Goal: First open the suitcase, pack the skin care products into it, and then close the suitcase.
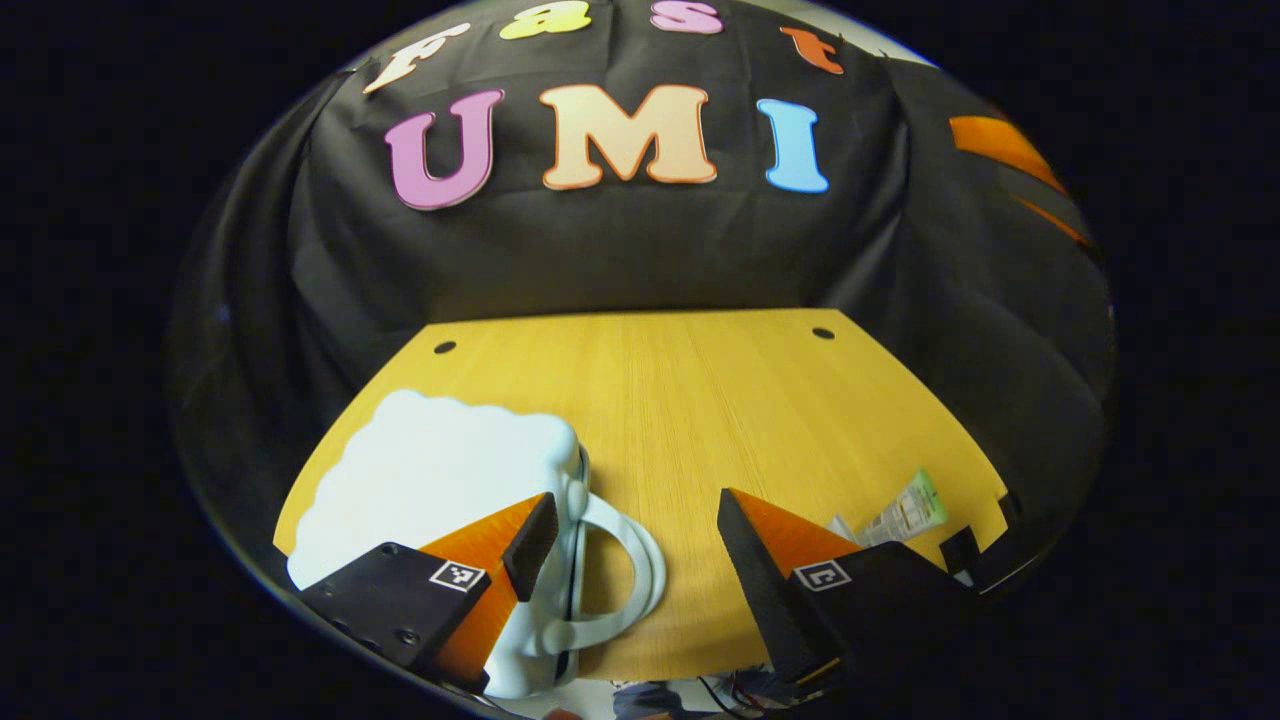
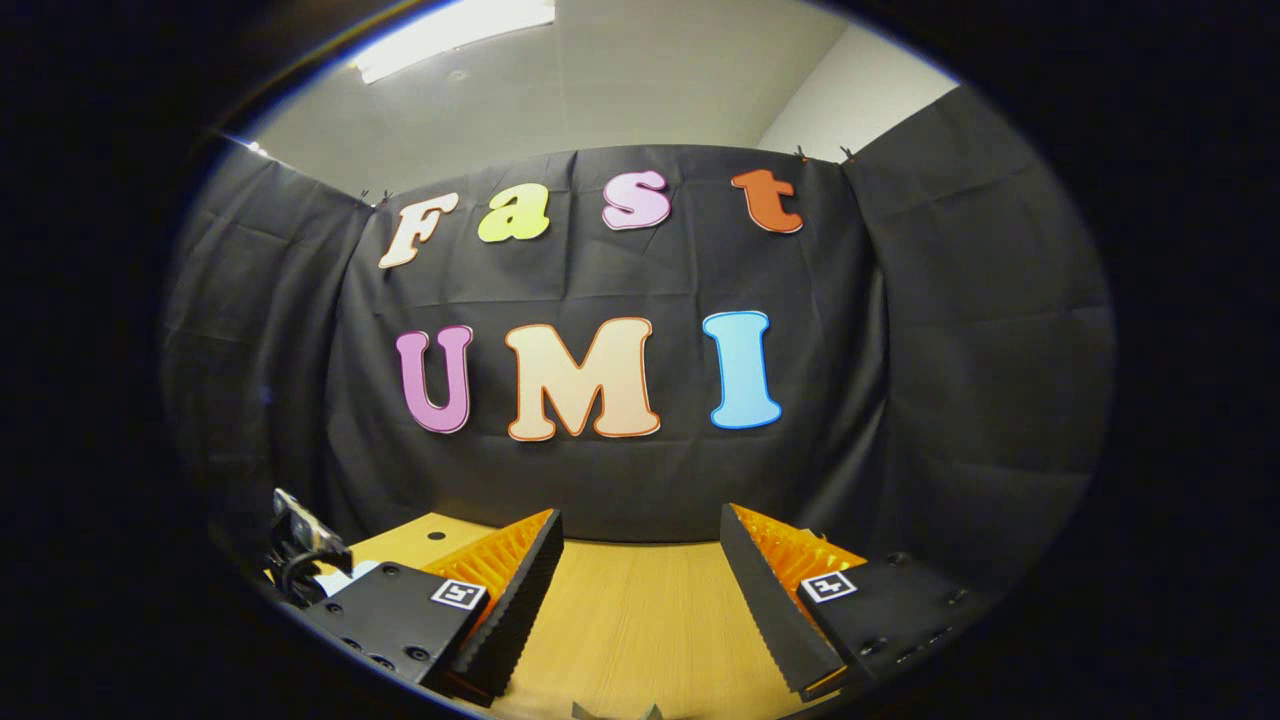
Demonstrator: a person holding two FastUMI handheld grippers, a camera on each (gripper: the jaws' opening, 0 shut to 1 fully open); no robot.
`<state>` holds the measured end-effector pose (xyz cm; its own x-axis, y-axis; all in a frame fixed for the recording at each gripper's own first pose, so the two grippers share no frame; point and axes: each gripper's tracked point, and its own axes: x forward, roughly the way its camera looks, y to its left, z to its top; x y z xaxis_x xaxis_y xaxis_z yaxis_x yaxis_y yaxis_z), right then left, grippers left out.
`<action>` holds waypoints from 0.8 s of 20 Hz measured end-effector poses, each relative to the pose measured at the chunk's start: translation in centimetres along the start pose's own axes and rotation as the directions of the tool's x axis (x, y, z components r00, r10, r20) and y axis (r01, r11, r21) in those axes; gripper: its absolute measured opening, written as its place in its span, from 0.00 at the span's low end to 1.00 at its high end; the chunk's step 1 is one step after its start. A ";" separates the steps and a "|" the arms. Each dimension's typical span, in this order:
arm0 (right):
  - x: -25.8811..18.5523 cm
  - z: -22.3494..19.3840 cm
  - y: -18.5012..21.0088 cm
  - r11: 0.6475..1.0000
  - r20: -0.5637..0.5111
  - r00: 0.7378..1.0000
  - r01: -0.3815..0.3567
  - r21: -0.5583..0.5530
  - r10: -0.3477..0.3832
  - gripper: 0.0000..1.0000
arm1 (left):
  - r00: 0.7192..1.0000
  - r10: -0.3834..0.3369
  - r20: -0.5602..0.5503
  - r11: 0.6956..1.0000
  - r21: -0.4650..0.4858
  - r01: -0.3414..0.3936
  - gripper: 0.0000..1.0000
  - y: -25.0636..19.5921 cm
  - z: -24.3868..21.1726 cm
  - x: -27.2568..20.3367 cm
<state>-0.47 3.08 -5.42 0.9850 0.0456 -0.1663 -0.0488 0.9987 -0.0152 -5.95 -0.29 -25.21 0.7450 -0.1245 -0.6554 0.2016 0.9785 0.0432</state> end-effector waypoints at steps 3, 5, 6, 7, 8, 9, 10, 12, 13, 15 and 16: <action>-0.2 -1.1 -0.3 1.000 -0.032 0.999 -0.009 -0.026 0.008 0.96 | 0.998 -0.014 -0.058 1.000 -0.013 0.013 0.94 -1.1 -1.8 0.8; -0.3 -1.6 -1.0 0.999 -0.053 0.999 -0.005 -0.031 0.003 0.98 | 0.996 -0.011 -0.093 1.000 -0.027 0.009 0.93 -1.5 -2.7 1.3; -0.4 -1.6 -1.5 0.999 -0.057 0.998 0.000 -0.036 -0.002 0.98 | 0.995 -0.014 -0.103 0.999 -0.039 0.010 0.93 -1.6 -2.9 1.7; -0.4 -1.5 -1.9 0.999 -0.058 0.998 0.003 -0.041 -0.005 0.98 | 0.992 -0.011 -0.122 0.999 -0.046 0.006 0.93 -1.8 -3.4 2.0; -0.5 -1.7 -2.3 0.999 -0.058 0.998 0.007 -0.042 -0.009 0.98 | 0.990 -0.002 -0.140 0.999 -0.046 -0.004 0.92 -1.7 -3.9 2.5; -0.5 -1.9 -2.8 0.999 -0.065 0.998 0.013 -0.041 -0.016 0.98 | 0.987 0.007 -0.162 0.999 -0.044 -0.014 0.92 -1.6 -4.3 2.8; -0.5 -2.2 -3.4 0.999 -0.074 0.997 0.020 -0.039 -0.023 0.98 | 0.984 0.011 -0.179 0.999 -0.045 -0.019 0.93 -1.6 -4.8 3.2; -0.6 -2.6 -4.3 0.999 -0.089 0.995 0.033 -0.038 -0.036 0.98 | 0.979 0.028 -0.204 0.998 -0.057 -0.041 0.92 -1.5 -5.5 3.8; -0.6 -2.7 -4.8 0.998 -0.091 0.995 0.039 -0.040 -0.043 0.98 | 0.976 0.027 -0.218 0.997 -0.070 -0.043 0.93 -1.5 -6.0 4.1; -0.6 -3.0 -5.6 0.998 -0.096 0.994 0.048 -0.037 -0.052 0.98 | 0.967 0.025 -0.253 0.995 -0.092 -0.049 0.92 -1.7 -6.9 4.8; -0.6 -3.3 -6.0 0.998 -0.106 0.993 0.054 -0.034 -0.058 0.98 | 0.961 0.023 -0.275 0.994 -0.101 -0.053 0.92 -1.6 -7.5 5.1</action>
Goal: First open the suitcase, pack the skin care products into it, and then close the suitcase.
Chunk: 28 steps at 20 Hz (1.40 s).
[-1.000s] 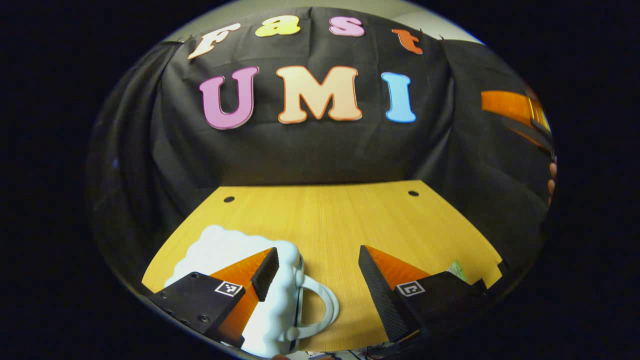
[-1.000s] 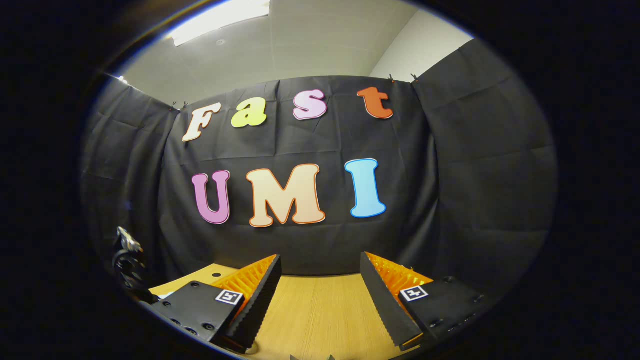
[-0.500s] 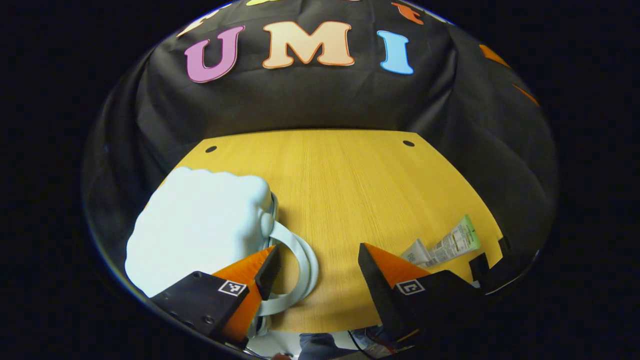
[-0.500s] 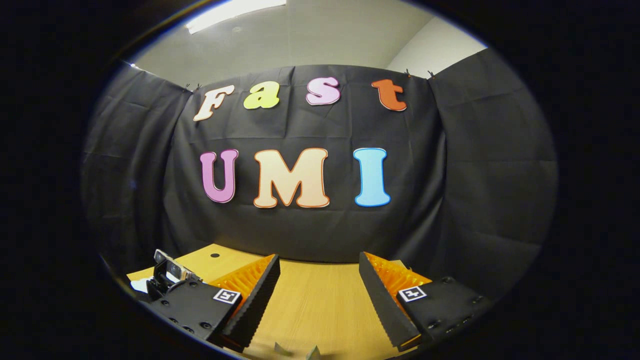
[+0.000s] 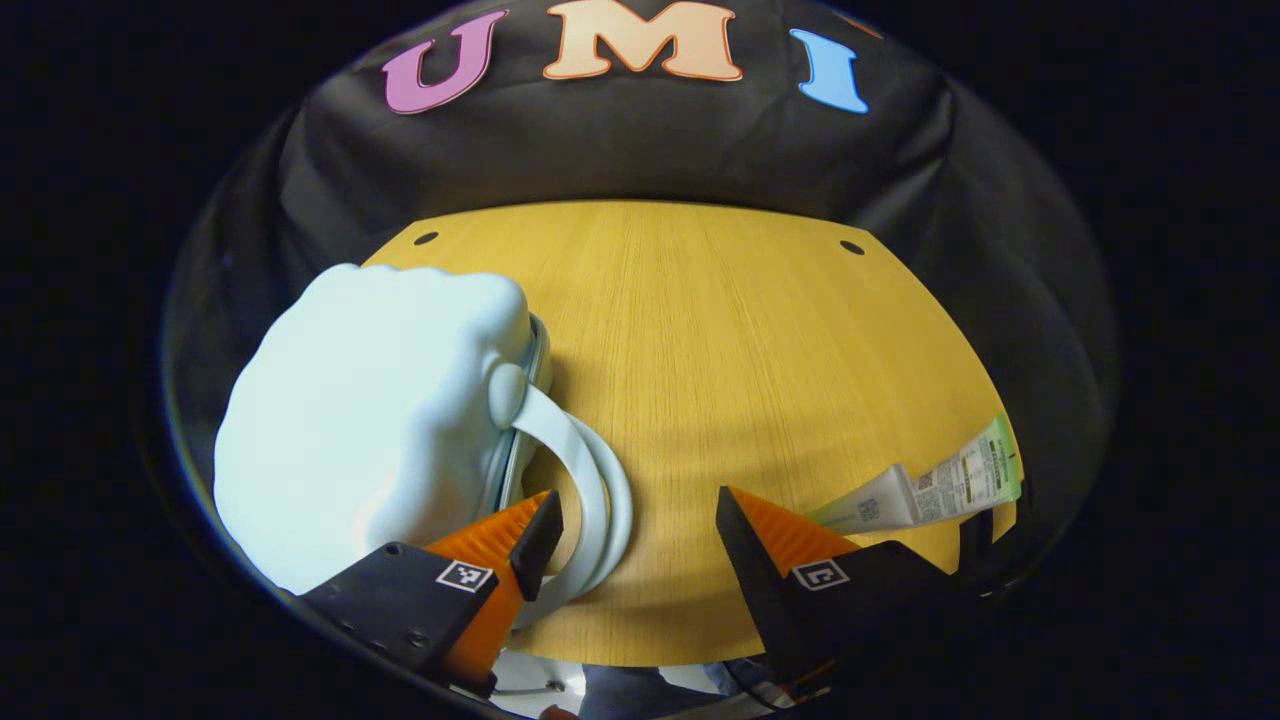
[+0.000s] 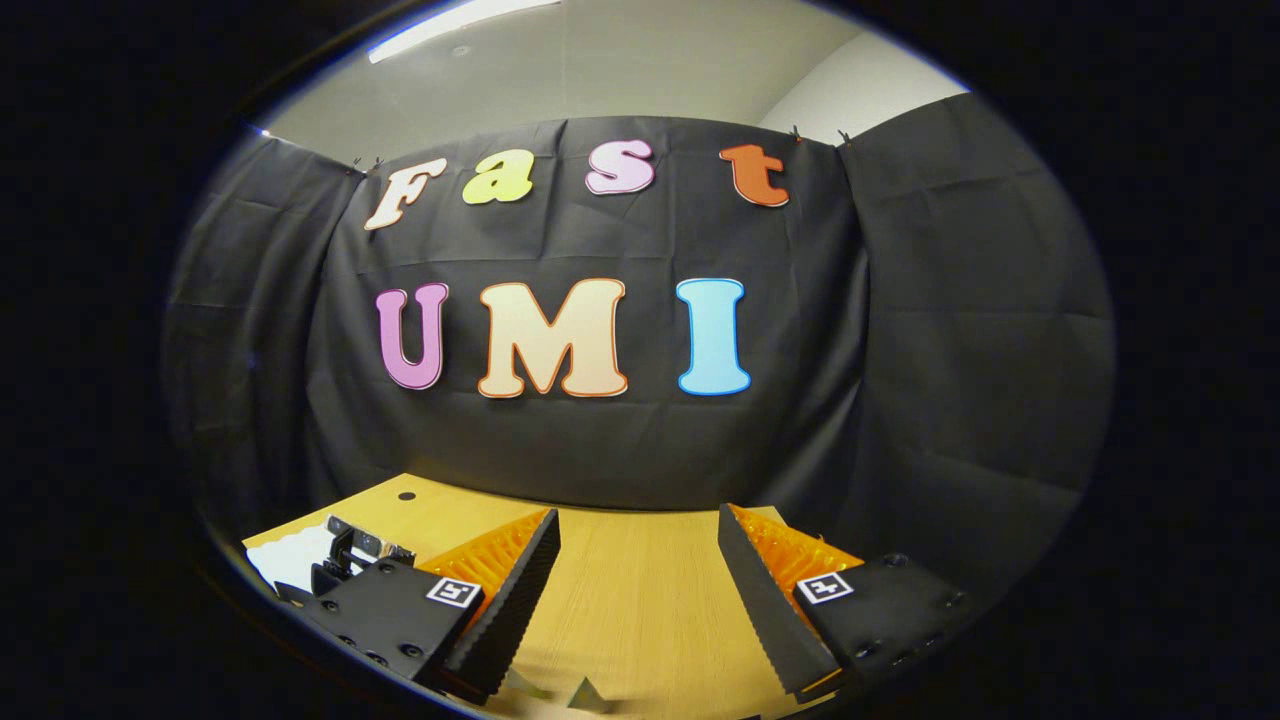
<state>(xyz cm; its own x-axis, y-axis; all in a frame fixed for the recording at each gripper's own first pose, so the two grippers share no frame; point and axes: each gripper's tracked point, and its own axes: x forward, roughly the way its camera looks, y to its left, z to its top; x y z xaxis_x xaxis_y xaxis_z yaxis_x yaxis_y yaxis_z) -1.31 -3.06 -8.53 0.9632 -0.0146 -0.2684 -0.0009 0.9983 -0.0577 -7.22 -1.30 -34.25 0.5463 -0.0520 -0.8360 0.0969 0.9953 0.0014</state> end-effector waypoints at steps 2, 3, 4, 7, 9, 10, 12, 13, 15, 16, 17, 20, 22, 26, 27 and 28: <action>0.1 -0.6 -1.1 1.000 -0.016 1.000 0.016 0.009 -0.016 0.98 | 0.999 -0.004 -0.040 1.000 -0.022 0.003 0.92 -0.1 -0.6 0.8; 0.1 -0.9 -1.6 1.000 -0.022 0.999 0.023 0.012 -0.023 0.99 | 0.998 -0.010 -0.058 0.999 -0.037 0.008 0.86 -0.2 -0.9 0.9; 0.1 -1.1 -2.0 0.999 -0.027 0.999 0.030 0.012 -0.030 0.98 | 0.997 -0.009 -0.077 0.999 -0.045 0.005 0.82 0.1 -1.1 0.9; 0.3 -1.8 -3.0 0.999 -0.036 0.998 0.047 0.017 -0.047 0.98 | 0.996 -0.015 -0.091 0.997 -0.076 0.008 0.70 0.5 -1.1 1.0; 0.5 -2.0 -3.1 0.999 -0.037 0.998 0.046 0.027 -0.045 0.99 | 0.994 -0.008 -0.110 0.996 -0.085 -0.002 0.61 1.2 -1.2 0.9; 0.6 -2.0 -2.9 0.999 -0.035 0.999 0.038 0.032 -0.037 0.99 | 0.993 -0.006 -0.117 0.996 -0.087 -0.004 0.55 1.4 -1.2 0.9; 0.9 -2.0 -2.6 0.999 -0.029 0.999 0.025 0.040 -0.024 0.98 | 0.990 -0.017 -0.143 0.997 -0.079 0.005 0.35 1.7 -1.3 1.1; 0.9 -2.0 -2.6 0.999 -0.022 1.000 0.022 0.040 -0.021 0.98 | 0.988 -0.034 -0.153 0.996 -0.083 0.021 0.30 1.6 -1.3 0.8; 1.0 -1.9 -2.5 0.999 -0.008 1.000 0.014 0.037 -0.014 0.98 | 0.986 -0.057 -0.158 0.996 -0.079 0.045 0.21 1.7 -1.0 0.7; 1.0 -1.8 -2.5 0.999 -0.004 1.000 0.009 0.036 -0.009 0.99 | 0.983 -0.066 -0.174 0.995 -0.084 0.052 0.18 1.8 -1.2 0.7; 1.1 -2.0 -2.5 0.999 -0.003 1.000 0.004 0.038 -0.004 0.98 | 0.981 -0.073 -0.179 0.995 -0.079 0.060 0.11 1.5 -1.1 0.5; 1.1 -2.4 -3.3 0.999 -0.004 1.000 0.001 0.052 -0.001 0.99 | 0.986 -0.034 -0.162 0.999 -0.007 0.033 0.04 1.5 -0.5 0.2; 1.1 -2.7 -4.0 0.998 -0.003 1.000 0.002 0.067 -0.002 0.98 | 0.988 -0.005 -0.153 0.999 0.033 0.010 0.00 1.2 -0.1 -0.3; 0.9 -2.8 -5.1 0.996 0.016 1.000 -0.009 0.094 0.008 0.98 | 0.995 -0.004 -0.095 1.000 0.022 0.006 0.00 0.6 2.3 -1.5; 1.0 -2.9 -5.1 0.994 0.021 1.000 -0.016 0.105 0.014 0.96 | 0.996 -0.013 -0.090 1.000 0.015 0.015 0.00 0.4 2.9 -2.0; 1.0 -2.9 -5.1 0.993 0.025 0.999 -0.026 0.116 0.024 0.98 | 0.997 -0.016 -0.069 1.000 -0.005 0.016 0.00 0.5 3.6 -2.7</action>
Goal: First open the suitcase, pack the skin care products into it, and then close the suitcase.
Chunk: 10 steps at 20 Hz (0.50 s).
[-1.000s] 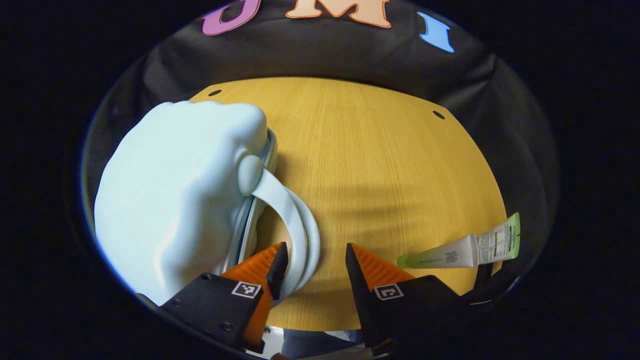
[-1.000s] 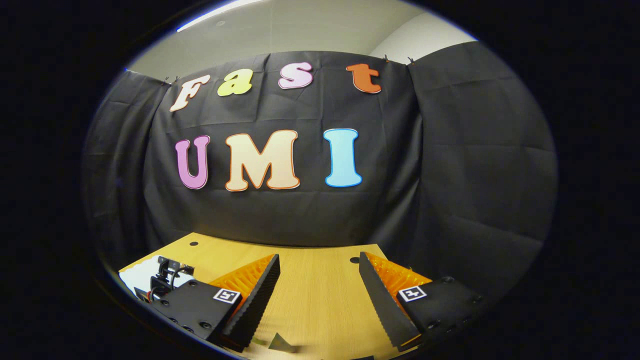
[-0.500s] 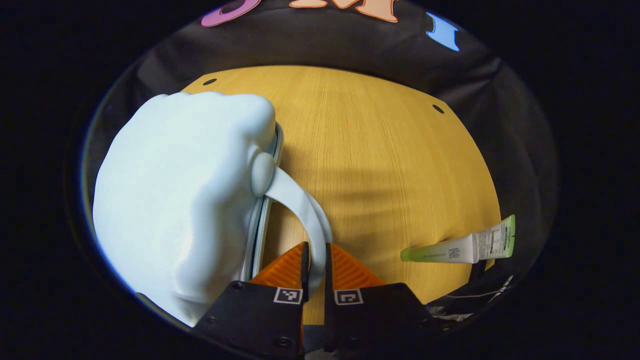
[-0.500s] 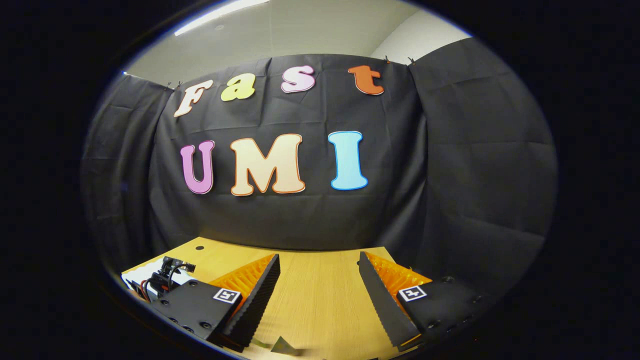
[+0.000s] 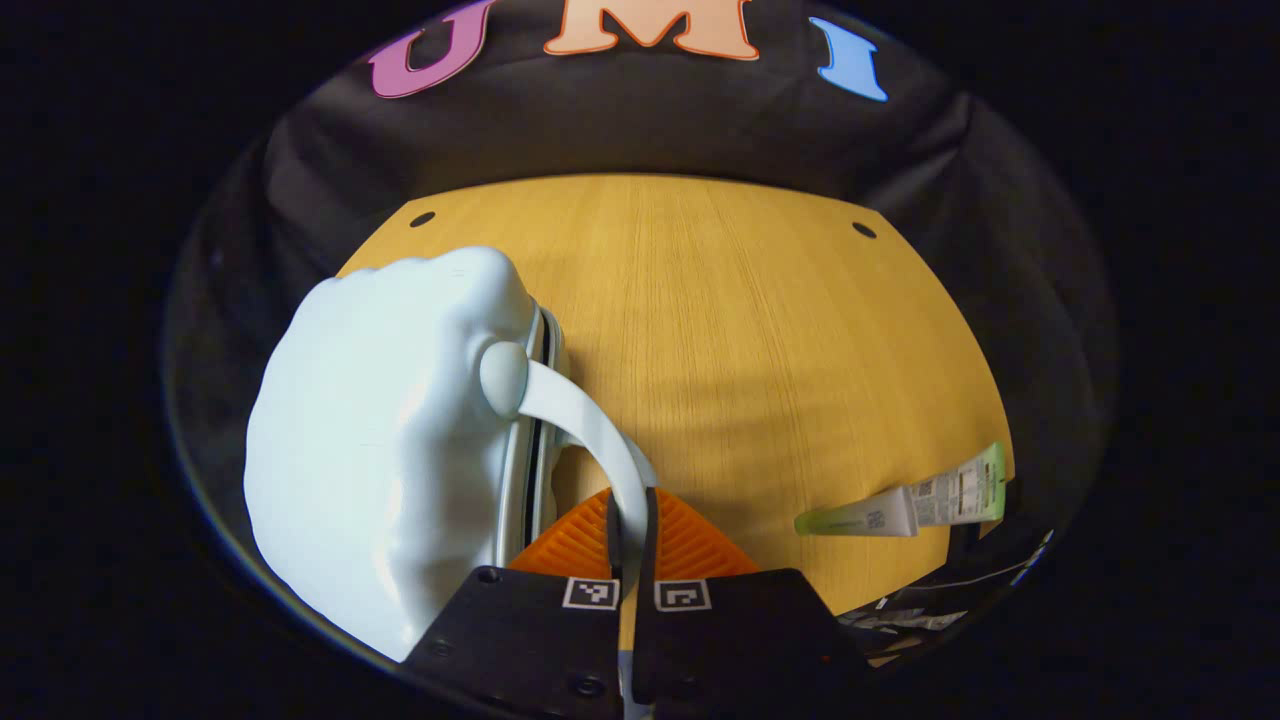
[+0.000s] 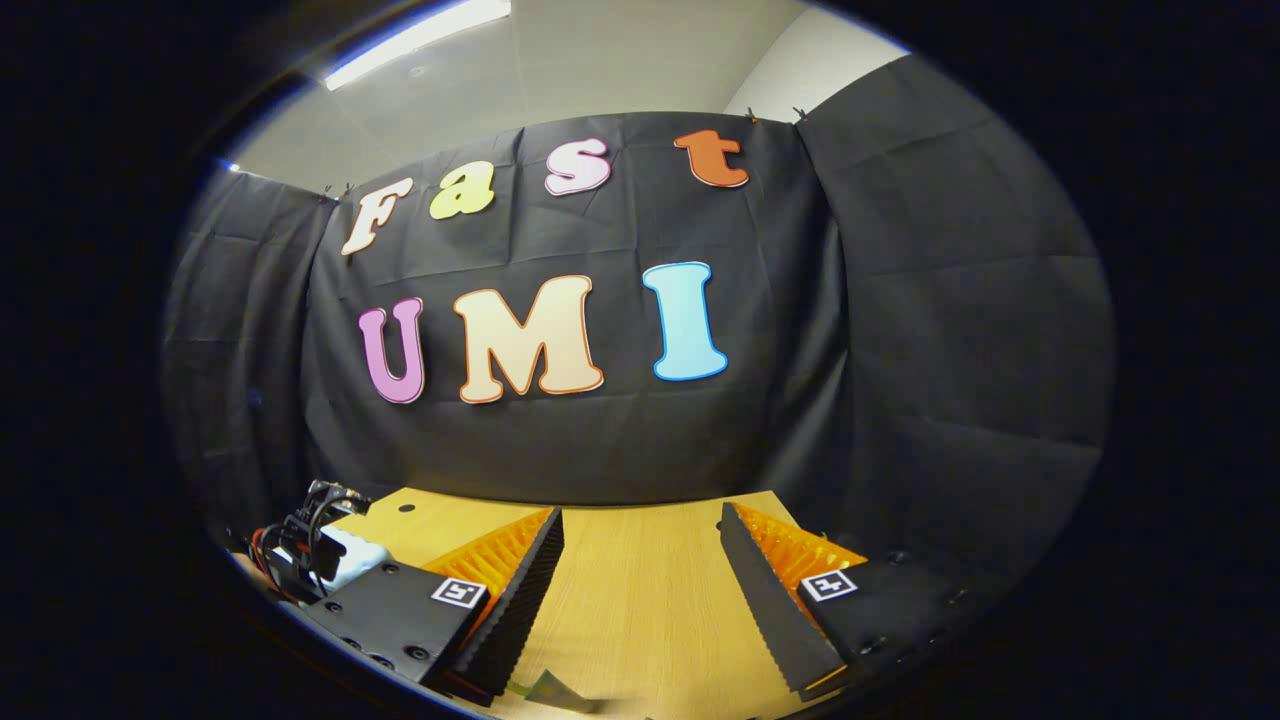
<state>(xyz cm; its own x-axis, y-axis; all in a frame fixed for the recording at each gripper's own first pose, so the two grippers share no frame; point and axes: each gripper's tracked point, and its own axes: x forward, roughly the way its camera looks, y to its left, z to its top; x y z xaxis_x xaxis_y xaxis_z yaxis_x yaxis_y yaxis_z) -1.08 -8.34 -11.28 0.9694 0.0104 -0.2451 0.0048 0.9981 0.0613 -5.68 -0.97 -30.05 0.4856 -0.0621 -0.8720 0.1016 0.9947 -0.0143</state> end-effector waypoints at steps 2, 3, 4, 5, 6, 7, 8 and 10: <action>0.1 -0.3 0.0 1.000 0.010 1.000 -0.007 0.008 0.007 0.98 | 1.000 -0.011 0.008 1.000 -0.009 0.011 0.00 -0.4 0.4 -0.5; 0.1 -0.5 0.2 1.000 0.010 1.000 -0.013 0.007 0.013 0.98 | 1.000 -0.014 0.009 1.000 -0.003 0.014 0.00 -0.3 0.7 -1.0; -0.1 -0.7 0.6 1.000 0.011 1.000 -0.021 0.005 0.021 0.98 | 1.000 -0.023 0.010 1.000 0.016 0.023 0.00 -0.5 1.1 -1.6; -0.2 -0.5 0.9 1.000 0.019 1.000 -0.025 -0.001 0.025 0.98 | 0.999 -0.025 0.030 0.999 0.027 0.024 0.00 -0.6 1.7 -2.2; -0.2 -0.2 1.3 1.000 0.030 0.999 -0.023 -0.009 0.023 0.98 | 0.999 -0.030 0.040 0.999 0.035 0.029 0.00 -0.7 2.2 -2.9; -0.2 0.1 1.8 1.000 0.046 0.999 -0.015 -0.018 0.016 0.98 | 0.998 -0.041 0.048 0.998 0.049 0.039 0.00 -0.9 2.7 -3.8; -0.3 0.5 2.3 1.000 0.051 0.999 -0.005 -0.021 0.006 0.98 | 0.996 -0.051 0.077 0.998 0.044 0.047 0.00 -0.6 3.2 -4.3; -0.4 1.2 4.0 1.000 0.075 0.997 -0.007 -0.008 0.007 0.95 | 0.991 -0.081 0.102 0.996 0.044 0.077 0.00 0.1 4.2 -5.4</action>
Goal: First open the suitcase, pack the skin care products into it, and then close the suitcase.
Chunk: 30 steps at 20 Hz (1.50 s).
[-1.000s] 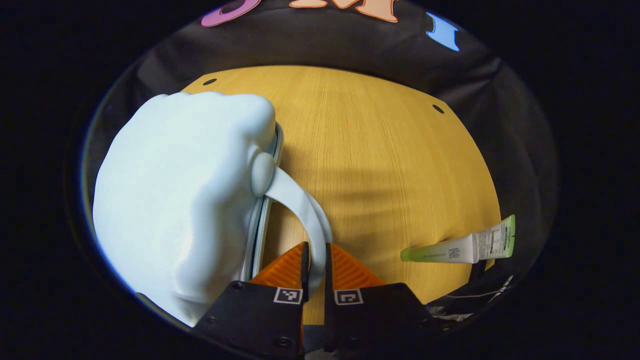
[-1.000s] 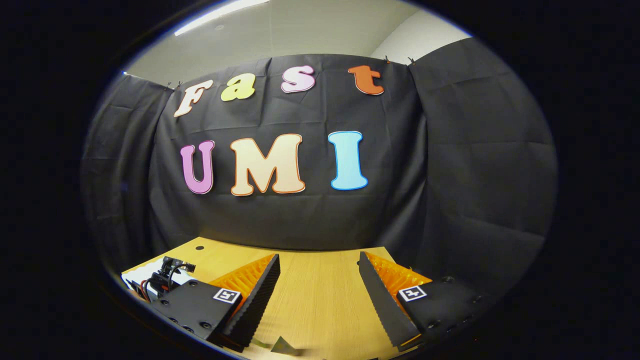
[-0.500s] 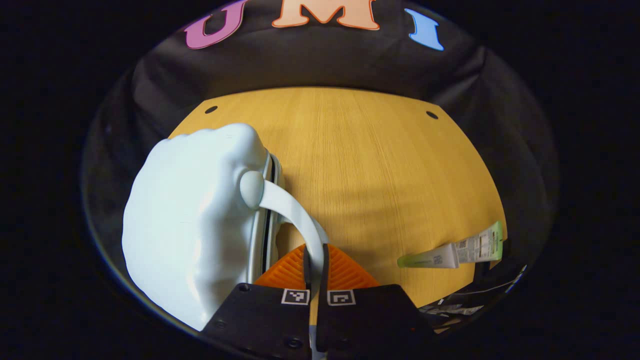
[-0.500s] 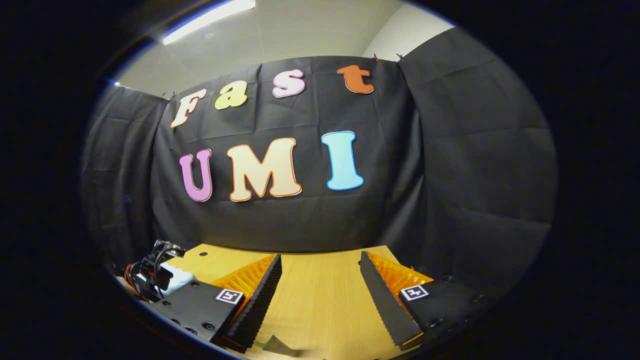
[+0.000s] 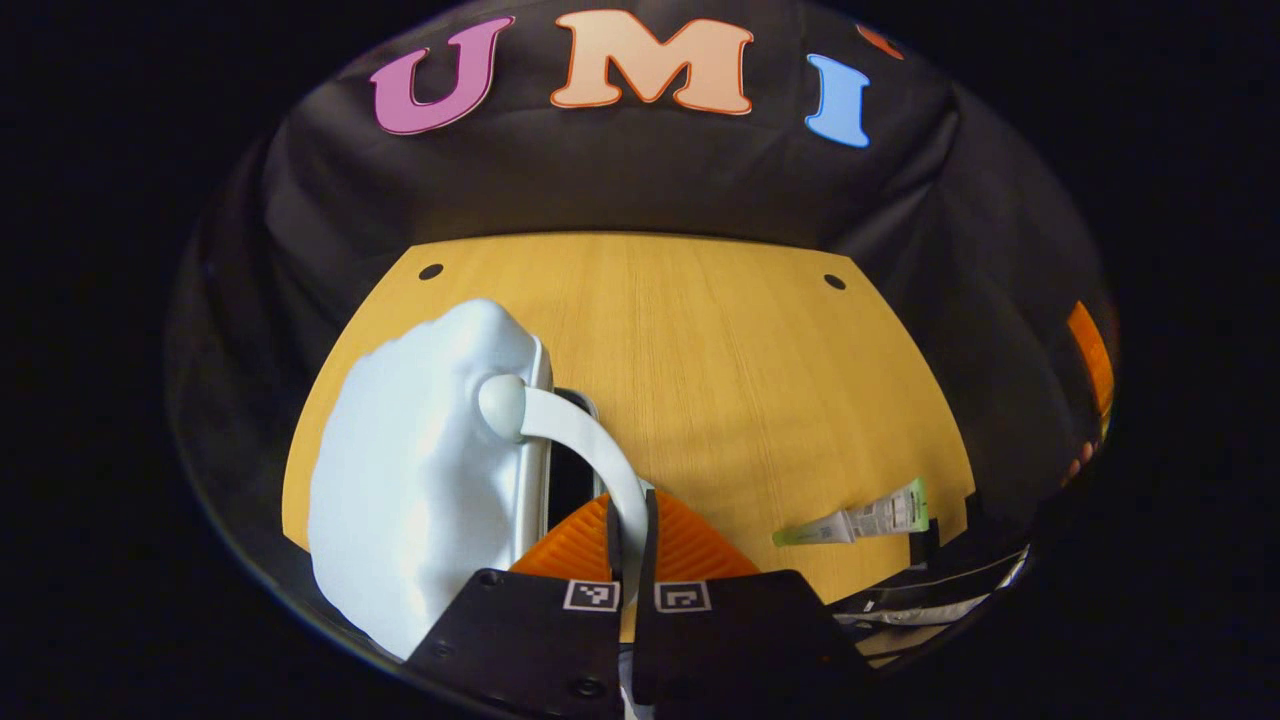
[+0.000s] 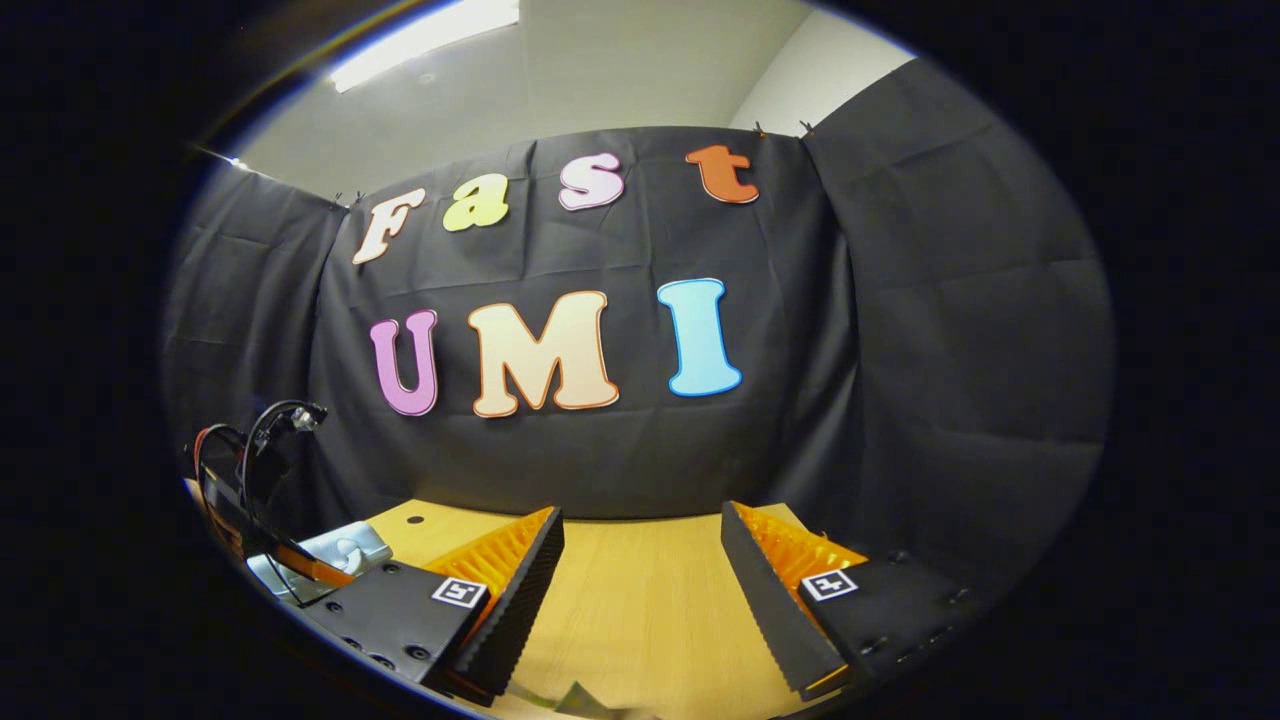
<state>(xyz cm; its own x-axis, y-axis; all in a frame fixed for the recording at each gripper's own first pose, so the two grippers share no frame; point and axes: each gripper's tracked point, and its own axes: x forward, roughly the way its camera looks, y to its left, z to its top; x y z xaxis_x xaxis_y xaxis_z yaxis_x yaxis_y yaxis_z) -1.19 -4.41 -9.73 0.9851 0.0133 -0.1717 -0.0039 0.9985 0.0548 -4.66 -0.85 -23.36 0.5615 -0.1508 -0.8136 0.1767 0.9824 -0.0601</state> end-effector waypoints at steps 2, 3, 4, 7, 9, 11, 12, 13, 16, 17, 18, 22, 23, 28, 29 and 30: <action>0.1 0.7 1.5 1.000 0.026 1.000 0.001 -0.014 -0.001 0.98 | 0.999 -0.016 0.028 1.000 -0.007 0.016 0.00 0.3 0.4 -0.9; 0.1 0.6 2.2 1.000 0.024 1.000 0.003 -0.020 -0.003 0.97 | 0.999 -0.022 0.050 1.000 -0.006 0.022 0.00 0.4 0.8 -1.2; 0.0 0.6 3.0 1.000 0.022 1.000 0.001 -0.018 0.000 0.98 | 0.997 -0.025 0.067 1.000 -0.004 0.025 0.00 0.7 1.1 -1.6; -0.4 0.3 5.6 1.000 0.018 1.000 -0.014 -0.018 0.015 0.98 | 0.995 -0.028 0.101 1.000 0.004 0.028 0.00 1.8 2.1 -2.3; -0.5 0.0 7.0 0.999 0.006 1.000 -0.021 -0.029 0.021 0.98 | 0.992 -0.026 0.126 1.000 0.008 0.026 0.00 2.6 2.8 -2.3; -0.9 0.1 8.3 0.999 0.007 1.000 -0.020 -0.036 0.020 0.98 | 0.989 -0.030 0.141 1.000 -0.001 0.030 0.00 3.2 3.0 -2.6; -1.0 0.1 9.0 0.999 0.008 1.000 -0.020 -0.040 0.020 0.98 | 0.988 -0.033 0.150 0.999 -0.004 0.034 0.00 3.4 3.1 -2.7; -1.3 0.0 9.7 0.999 0.008 1.000 -0.020 -0.044 0.021 0.98 | 0.986 -0.033 0.165 0.999 -0.003 0.034 0.00 3.7 3.5 -2.8; -1.8 -0.1 11.7 0.999 0.010 1.000 -0.015 -0.033 0.016 0.98 | 0.979 -0.019 0.202 1.000 -0.015 0.022 0.00 5.1 4.1 -2.8; -1.9 -0.2 12.3 0.999 0.013 1.000 -0.006 -0.031 0.007 0.98 | 0.976 -0.010 0.220 1.000 -0.018 0.014 0.00 5.5 4.5 -2.9; -2.0 -0.3 12.9 1.000 0.017 1.000 0.005 -0.031 -0.005 0.98 | 0.975 -0.008 0.220 1.000 -0.015 0.012 0.00 5.9 4.5 -2.9; -2.2 -0.8 15.9 0.999 0.030 0.999 0.039 -0.028 -0.038 0.98 | 0.972 0.010 0.237 1.000 0.000 -0.010 0.00 8.1 4.7 -3.2; -2.2 -1.0 16.6 0.999 0.030 0.999 0.044 -0.031 -0.043 0.98 | 0.965 0.026 0.262 1.000 -0.004 -0.026 0.00 8.9 5.1 -3.2; -2.4 -1.2 19.5 0.995 0.038 0.997 0.065 -0.070 -0.062 0.98 | 0.961 0.067 0.268 0.996 -0.067 -0.051 0.00 11.0 4.9 -3.0; -2.3 -1.2 20.0 0.995 0.037 0.997 0.066 -0.075 -0.063 0.97 | 0.960 0.069 0.273 0.996 -0.073 -0.051 0.00 11.2 5.0 -2.9; -2.3 -1.1 20.4 0.994 0.039 0.997 0.069 -0.082 -0.066 0.98 | 0.958 0.068 0.280 0.996 -0.079 -0.047 0.00 11.5 5.1 -2.9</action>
<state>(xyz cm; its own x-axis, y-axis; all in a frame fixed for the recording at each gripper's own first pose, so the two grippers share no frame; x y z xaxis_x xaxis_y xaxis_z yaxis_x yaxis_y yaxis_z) -3.69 15.97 -9.31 0.9891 -0.0544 -0.1366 0.0497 0.9981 -0.0378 -0.14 10.29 -18.75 0.7762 -0.1088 -0.6211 0.0855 0.9941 -0.0672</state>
